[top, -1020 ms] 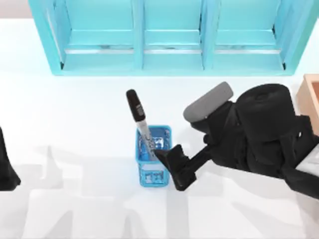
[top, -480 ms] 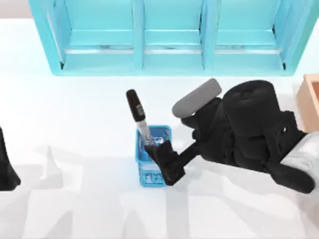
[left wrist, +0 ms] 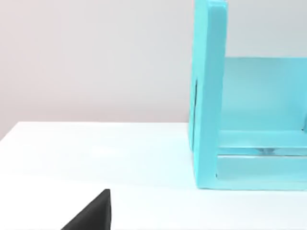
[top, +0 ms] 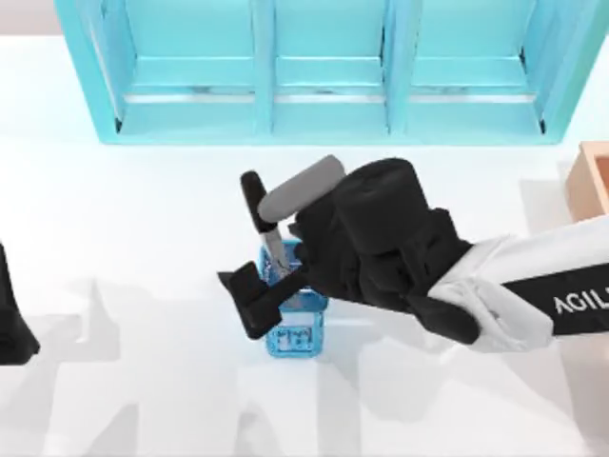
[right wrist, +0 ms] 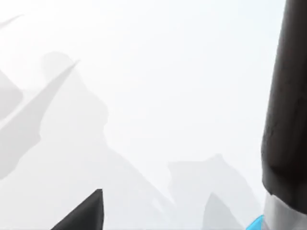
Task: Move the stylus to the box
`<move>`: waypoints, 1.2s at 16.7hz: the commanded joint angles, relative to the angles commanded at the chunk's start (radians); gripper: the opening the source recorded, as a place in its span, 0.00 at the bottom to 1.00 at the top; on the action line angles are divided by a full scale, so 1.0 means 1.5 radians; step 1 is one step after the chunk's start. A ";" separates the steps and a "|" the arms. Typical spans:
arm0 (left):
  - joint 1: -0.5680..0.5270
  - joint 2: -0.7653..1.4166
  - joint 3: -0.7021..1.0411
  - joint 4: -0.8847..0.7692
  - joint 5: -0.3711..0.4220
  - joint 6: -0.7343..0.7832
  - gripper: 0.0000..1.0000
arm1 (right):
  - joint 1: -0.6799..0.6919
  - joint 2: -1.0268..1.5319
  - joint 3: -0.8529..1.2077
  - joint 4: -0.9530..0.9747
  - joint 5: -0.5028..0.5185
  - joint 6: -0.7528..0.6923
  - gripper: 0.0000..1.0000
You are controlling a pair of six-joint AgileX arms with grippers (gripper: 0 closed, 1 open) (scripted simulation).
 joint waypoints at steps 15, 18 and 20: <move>0.000 0.000 0.000 0.000 0.000 0.000 1.00 | 0.001 0.007 0.005 0.004 0.001 0.001 0.25; 0.000 0.000 0.000 0.000 0.000 0.000 1.00 | 0.001 0.007 0.005 0.004 0.001 0.001 0.02; 0.000 0.000 0.000 0.000 0.000 0.000 1.00 | 0.001 0.007 0.005 0.004 0.001 0.001 0.00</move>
